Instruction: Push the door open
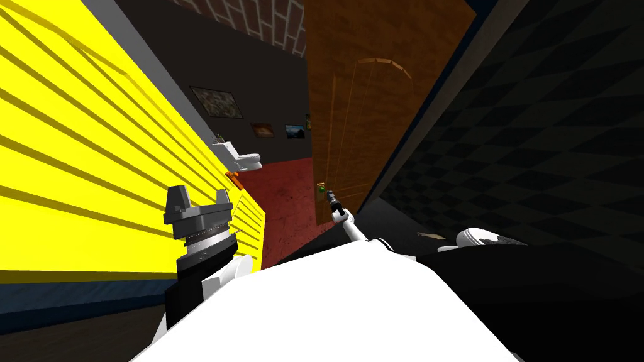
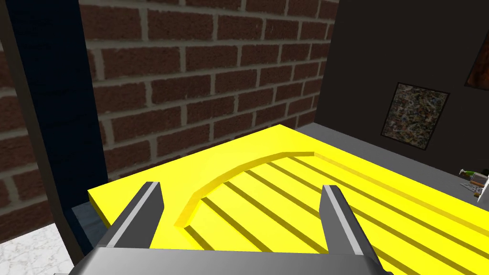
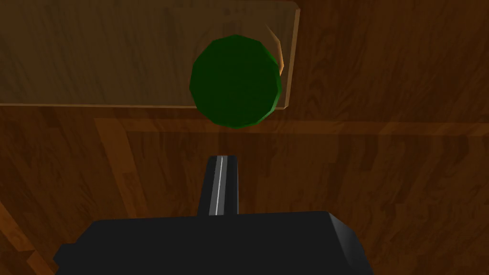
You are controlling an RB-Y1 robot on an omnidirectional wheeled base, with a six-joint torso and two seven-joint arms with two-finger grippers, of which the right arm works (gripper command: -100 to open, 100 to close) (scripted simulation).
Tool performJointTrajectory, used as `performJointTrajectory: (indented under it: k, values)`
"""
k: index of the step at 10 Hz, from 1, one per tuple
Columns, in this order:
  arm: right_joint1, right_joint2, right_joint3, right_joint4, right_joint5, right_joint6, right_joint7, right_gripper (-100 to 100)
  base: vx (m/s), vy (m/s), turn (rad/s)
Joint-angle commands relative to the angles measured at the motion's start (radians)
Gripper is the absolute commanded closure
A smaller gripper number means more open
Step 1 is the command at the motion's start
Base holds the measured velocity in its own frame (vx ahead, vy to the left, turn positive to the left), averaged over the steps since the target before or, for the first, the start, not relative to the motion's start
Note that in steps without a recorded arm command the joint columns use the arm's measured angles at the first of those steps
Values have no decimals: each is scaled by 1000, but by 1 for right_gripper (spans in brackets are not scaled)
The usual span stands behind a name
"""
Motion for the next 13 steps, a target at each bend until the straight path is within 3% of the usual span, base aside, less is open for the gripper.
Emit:
performJointTrajectory:
  k: [1, 5, 6, 10, 13]
  values:
    - [5, 2, 2, -4, -1, 0, -2, -100, -210, 8, -21]
    - [16, 33, 6, -13, -5, -3, -6, -100, -243, 52, -36]
    - [17, 28, 5, -14, -4, -2, -4, -100, -102, 21, -8]
    - [17, 13, -2, -7, -5, -12, -1, -100, 142, 14, 18]
    - [15, 14, -9, -1, -6, -22, 2, -100, 206, 34, 20]
